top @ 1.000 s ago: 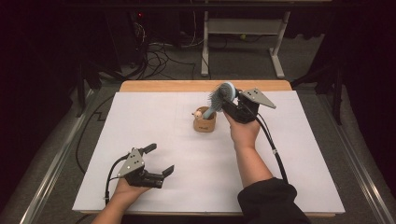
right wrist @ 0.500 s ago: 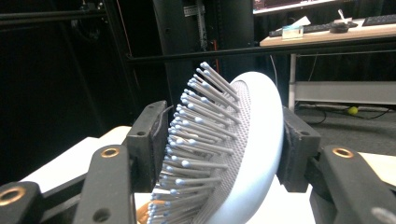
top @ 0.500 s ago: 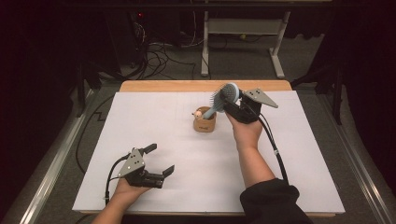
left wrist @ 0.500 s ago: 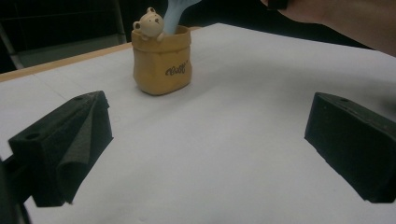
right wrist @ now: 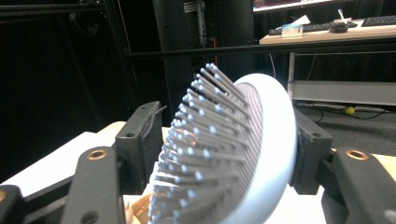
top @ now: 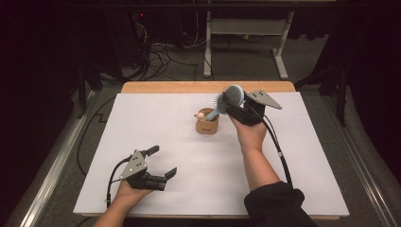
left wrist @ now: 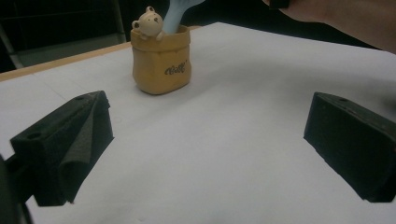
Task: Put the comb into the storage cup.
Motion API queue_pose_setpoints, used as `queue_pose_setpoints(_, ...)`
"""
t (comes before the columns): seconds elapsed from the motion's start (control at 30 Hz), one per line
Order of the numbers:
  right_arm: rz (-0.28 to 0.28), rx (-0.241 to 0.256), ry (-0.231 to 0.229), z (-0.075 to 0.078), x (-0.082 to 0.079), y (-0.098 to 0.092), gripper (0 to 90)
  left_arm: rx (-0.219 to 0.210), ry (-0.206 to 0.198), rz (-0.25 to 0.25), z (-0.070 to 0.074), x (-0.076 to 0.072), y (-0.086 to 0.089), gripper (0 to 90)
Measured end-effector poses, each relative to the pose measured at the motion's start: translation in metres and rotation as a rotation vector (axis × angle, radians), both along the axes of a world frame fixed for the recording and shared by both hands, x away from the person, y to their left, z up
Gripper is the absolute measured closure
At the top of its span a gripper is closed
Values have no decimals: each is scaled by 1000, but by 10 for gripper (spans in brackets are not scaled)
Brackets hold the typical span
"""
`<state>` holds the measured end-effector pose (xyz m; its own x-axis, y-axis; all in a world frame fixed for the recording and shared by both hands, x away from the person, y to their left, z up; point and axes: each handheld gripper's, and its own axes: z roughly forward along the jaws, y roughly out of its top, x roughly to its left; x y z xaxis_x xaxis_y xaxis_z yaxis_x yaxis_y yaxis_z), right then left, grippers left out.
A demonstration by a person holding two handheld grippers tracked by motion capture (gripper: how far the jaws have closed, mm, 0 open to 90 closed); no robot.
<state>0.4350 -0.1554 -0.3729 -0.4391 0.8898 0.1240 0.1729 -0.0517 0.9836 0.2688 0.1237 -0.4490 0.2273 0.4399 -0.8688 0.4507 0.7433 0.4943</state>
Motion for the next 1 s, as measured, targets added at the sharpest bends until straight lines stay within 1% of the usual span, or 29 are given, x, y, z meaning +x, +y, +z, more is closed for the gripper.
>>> queue_pose_setpoints(0.03,-7,0,-1,0,0,0,359,0,-1,0,0,0,0,23)
queue_pose_setpoints(0.1,-15,-5,-7,1,-1,0,353,-4,2,3,0,0,0,23)
queue_pose_setpoints(0.5,-22,-9,2,-1,-1,-2,329,2,-4,-2,0,0,0,25)
queue_pose_setpoints(0.53,-21,-10,2,-1,-1,-3,329,0,2,-4,0,0,-1,25)
queue_pose_setpoints(0.6,-21,-12,2,-2,-2,-3,323,5,-3,-6,-1,0,-1,25)
queue_pose_setpoints(0.63,-21,-13,2,-2,-2,-3,321,3,2,-6,0,0,-1,25)
queue_pose_setpoints(0.7,-21,-19,-4,-3,-2,-3,305,5,-5,-6,0,0,0,25)
queue_pose_setpoints(0.83,-9,-10,-1,-3,-2,-4,279,-2,-2,-3,0,0,0,26)
queue_pose_setpoints(1.0,-9,-7,0,-3,-1,-4,232,-6,0,-1,1,-1,0,25)
